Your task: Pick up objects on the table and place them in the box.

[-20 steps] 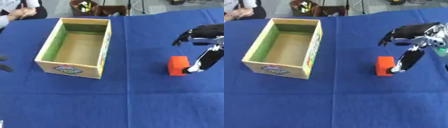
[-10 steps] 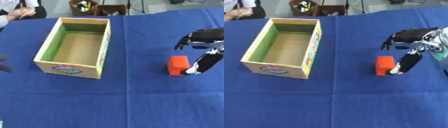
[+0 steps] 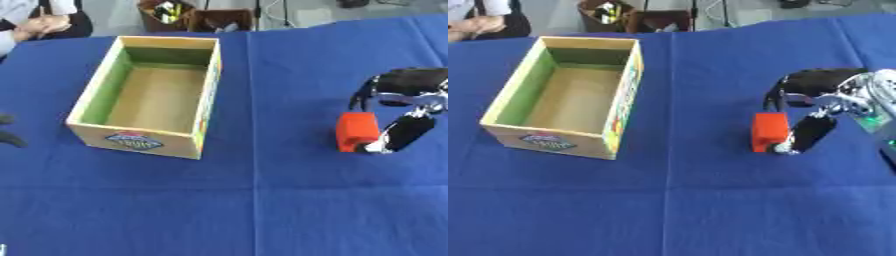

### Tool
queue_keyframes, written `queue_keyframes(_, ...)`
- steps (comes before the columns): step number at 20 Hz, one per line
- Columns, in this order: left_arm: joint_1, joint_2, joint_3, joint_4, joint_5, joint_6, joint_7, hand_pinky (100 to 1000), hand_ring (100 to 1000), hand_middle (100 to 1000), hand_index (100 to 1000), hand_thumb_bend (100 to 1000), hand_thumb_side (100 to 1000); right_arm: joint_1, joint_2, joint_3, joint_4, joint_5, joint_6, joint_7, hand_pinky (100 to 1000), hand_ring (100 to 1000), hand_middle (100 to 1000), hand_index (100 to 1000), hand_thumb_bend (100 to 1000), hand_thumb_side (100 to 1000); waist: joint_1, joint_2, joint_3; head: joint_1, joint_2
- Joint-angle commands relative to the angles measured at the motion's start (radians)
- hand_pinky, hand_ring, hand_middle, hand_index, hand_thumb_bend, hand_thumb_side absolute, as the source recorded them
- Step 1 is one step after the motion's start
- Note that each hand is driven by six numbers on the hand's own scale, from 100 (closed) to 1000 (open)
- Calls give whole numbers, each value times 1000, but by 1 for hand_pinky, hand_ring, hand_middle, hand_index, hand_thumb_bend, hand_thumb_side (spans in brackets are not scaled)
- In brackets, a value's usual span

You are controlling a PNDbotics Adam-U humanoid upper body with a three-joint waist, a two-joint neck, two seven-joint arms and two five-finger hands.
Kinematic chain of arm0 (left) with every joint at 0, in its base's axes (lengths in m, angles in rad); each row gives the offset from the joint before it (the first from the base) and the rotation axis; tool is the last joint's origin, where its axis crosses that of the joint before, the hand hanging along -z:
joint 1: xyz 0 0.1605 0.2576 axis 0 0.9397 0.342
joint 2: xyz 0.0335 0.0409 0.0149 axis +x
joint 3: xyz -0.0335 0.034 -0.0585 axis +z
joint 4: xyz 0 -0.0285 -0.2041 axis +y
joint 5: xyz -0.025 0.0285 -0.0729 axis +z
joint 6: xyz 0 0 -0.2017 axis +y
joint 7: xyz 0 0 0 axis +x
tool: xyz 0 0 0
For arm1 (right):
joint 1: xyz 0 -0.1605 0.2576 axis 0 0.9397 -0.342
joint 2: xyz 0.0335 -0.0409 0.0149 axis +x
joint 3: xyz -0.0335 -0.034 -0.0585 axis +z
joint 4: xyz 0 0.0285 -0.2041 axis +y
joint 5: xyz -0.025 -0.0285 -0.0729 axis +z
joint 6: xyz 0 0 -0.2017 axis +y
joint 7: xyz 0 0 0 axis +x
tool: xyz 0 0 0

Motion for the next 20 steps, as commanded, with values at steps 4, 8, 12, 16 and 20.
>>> queue_keyframes(4, -5, 6, -4, -18, -2, -2, -6, 429, 623, 545, 812, 378, 844, -9, -10, -1, 13, 7, 4, -11, 835, 855, 602, 787, 392, 510, -1, -15, 4, 0, -15)
queue_keyframes(8, -7, 6, -5, -18, -2, -2, -7, 430, 623, 545, 812, 377, 845, -11, -11, 0, 22, 12, 8, -27, 826, 844, 576, 743, 343, 495, -2, -14, 6, -1, -17)
queue_keyframes(12, -7, 7, -5, -18, -2, -2, -8, 430, 624, 546, 812, 378, 847, -14, -10, 2, 26, 9, 7, -38, 816, 828, 539, 688, 244, 483, -2, -14, 8, -2, -19)
queue_keyframes(16, -8, 8, -6, -18, -1, -2, -8, 431, 625, 546, 812, 378, 846, -16, -9, 1, 20, -6, 11, -54, 798, 802, 489, 632, 104, 500, -2, -15, 8, -1, -19)
queue_keyframes(20, -8, 9, -6, -18, -1, -2, -8, 431, 624, 547, 812, 377, 846, -26, -11, -10, -17, -44, 29, -75, 772, 750, 426, 543, 100, 517, -3, -16, 7, 2, -16)
